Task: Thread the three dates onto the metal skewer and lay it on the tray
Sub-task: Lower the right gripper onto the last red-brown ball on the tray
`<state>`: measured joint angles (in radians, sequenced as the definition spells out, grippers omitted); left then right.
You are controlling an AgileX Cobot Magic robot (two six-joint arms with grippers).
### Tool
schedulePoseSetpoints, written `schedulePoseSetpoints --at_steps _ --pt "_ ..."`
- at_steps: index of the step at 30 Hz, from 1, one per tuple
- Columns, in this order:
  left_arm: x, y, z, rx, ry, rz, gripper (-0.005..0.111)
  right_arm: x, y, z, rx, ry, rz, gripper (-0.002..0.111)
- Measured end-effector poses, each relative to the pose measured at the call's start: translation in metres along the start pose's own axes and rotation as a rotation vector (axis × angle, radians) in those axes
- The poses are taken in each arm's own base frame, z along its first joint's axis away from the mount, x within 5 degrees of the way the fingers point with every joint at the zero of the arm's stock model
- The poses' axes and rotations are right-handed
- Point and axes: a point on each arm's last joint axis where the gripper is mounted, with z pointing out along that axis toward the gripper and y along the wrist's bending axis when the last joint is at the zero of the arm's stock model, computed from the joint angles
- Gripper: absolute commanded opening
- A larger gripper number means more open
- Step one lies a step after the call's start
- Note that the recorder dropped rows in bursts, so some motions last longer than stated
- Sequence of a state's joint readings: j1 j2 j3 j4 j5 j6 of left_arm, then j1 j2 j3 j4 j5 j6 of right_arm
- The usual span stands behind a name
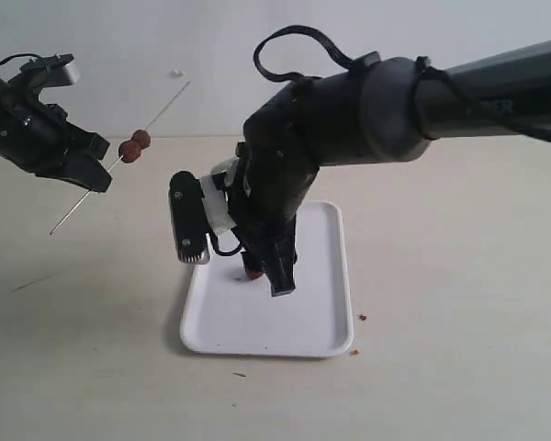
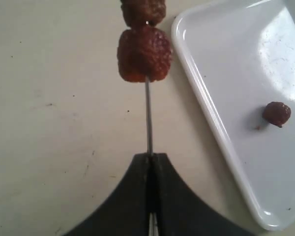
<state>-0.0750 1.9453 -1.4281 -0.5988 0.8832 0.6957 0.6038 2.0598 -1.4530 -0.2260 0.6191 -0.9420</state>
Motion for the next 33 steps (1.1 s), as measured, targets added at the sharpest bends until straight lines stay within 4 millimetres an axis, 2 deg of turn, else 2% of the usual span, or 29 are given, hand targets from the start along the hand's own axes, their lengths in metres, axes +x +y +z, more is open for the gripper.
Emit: schedulePoseSetpoints --at_steps 8,17,21,26,33 --pt "0.000 0.000 0.000 0.005 -0.004 -0.002 0.000 0.004 0.004 0.025 0.007 0.056 -0.163 0.059" --pt "0.000 0.000 0.000 0.005 -0.004 -0.002 0.000 0.001 0.003 0.032 0.038 0.031 -0.219 0.058" --pt "0.000 -0.001 0.000 0.006 -0.005 -0.003 0.000 0.002 0.008 0.041 0.017 0.040 -0.232 0.057" --pt "0.000 -0.001 0.000 0.006 -0.005 -0.003 0.000 0.003 0.011 0.048 0.001 0.047 -0.244 0.053" --pt "0.000 -0.001 0.000 0.006 -0.005 -0.003 0.000 0.003 0.011 0.048 0.001 0.047 -0.249 0.048"
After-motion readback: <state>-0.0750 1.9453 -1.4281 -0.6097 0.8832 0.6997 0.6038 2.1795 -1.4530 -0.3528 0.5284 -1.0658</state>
